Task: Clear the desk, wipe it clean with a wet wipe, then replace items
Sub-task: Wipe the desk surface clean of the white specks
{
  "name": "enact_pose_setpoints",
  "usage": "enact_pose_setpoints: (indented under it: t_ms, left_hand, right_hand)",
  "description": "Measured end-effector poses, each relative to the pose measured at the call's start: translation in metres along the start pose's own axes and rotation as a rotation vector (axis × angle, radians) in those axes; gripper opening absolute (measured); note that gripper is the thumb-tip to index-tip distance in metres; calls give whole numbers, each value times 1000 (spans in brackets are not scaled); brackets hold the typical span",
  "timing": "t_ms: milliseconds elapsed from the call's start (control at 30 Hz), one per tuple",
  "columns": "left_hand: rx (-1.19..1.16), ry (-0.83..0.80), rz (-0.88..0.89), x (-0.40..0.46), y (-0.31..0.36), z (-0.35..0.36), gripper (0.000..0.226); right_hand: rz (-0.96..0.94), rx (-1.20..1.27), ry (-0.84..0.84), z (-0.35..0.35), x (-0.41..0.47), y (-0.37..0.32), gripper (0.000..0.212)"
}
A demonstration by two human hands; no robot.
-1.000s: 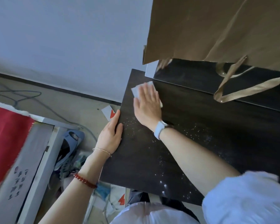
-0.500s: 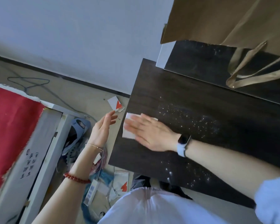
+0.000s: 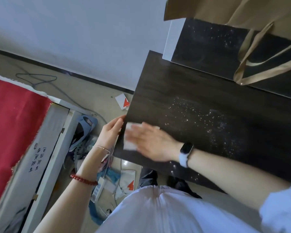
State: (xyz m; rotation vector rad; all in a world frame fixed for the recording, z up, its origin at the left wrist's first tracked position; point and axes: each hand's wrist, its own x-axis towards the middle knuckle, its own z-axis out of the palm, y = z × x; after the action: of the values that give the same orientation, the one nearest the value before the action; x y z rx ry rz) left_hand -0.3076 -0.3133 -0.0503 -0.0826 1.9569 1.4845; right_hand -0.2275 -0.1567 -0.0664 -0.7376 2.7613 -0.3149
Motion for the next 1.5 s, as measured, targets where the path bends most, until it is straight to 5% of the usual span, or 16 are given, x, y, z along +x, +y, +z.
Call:
enact_pose_setpoints:
  t_ms: [133,267,367,467,567,633,767,833,1067,1200,1300,1433,1500]
  left_hand:
    - [121,-3,35,-5,-13,3,36]
    - [18,13,-10,-14,-17,1,35]
    - [-14,31,-89,-19,-21,-4,31]
    - [70,53,-91,-22,-25,-1,33]
    - [131,117,-34,-27,-30,12,35]
    - [158,165,-4,-30,-32,20,36]
    - [-96,142,-62,-34,-29,17,33]
    - [-186,128,-87,-38,-29,12,32]
    - [55,175,-57,-58,-51,-8,28]
    - [-50,235,-123,-56,-56,-16,26]
    - [-42,292,-92,-58,-53,-18,21]
    - [223,390,70,-59,-39,-6,27]
    - [359,407,180,-57,-35,7,29]
  right_hand:
    - [464,7,149,-3,-4,31,58]
    - [13,-78,77,20,-14,-48,55]
    - [-146,-99,-8,21,-31,-49,54]
    - [-47,-56,0,14,-38,-9,57]
    - [377,9,74,4,-40,31,63]
    - [496,68,131,5,-34,22,62]
    - [105,24,127,24,-33,-43,52]
    - [56,33,97,21,-29,-36,52]
    - [563,154,211,-14,39,15,55]
    - [131,114,203,15,23,-50,51]
    - [17,312,164,14,4,-60,55]
    - [349,859,109,-25,-14,-43,46]
    - [522,922,188,-35,-23,-22,41]
